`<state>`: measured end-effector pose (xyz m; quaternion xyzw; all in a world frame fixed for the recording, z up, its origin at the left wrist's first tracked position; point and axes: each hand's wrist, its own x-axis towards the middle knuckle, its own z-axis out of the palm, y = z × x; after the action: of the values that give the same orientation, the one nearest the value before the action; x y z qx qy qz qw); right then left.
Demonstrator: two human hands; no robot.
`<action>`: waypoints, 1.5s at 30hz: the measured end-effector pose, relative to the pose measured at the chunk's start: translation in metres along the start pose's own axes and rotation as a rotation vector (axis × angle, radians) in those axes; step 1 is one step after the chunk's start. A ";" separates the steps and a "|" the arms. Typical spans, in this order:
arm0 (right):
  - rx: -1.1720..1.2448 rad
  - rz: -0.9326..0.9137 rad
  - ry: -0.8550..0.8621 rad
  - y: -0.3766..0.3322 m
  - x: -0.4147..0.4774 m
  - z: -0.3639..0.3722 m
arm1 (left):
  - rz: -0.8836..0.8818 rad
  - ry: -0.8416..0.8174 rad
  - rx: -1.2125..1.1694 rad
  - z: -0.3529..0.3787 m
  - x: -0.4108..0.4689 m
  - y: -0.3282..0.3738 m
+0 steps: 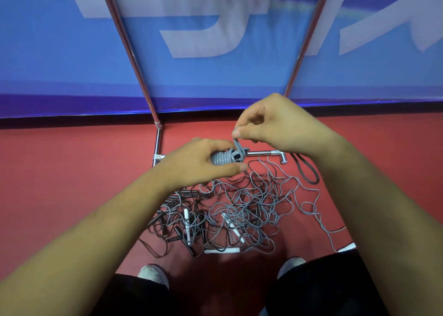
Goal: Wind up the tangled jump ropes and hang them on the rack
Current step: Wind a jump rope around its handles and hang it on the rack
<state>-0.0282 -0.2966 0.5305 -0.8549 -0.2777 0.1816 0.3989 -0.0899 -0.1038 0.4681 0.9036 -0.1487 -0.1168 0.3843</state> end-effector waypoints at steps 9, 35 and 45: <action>0.293 0.052 0.299 0.014 0.006 -0.022 | -0.129 0.094 -0.844 0.003 0.003 -0.010; -0.035 0.111 -0.024 0.005 0.006 0.010 | -0.246 0.421 -1.225 -0.033 0.007 -0.007; -0.170 -0.045 -0.109 -0.007 0.004 0.018 | -0.254 0.080 0.251 -0.020 0.006 -0.021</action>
<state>-0.0366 -0.2800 0.5246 -0.8680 -0.3325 0.1948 0.3131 -0.0741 -0.0785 0.4655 0.9599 -0.0313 -0.1089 0.2564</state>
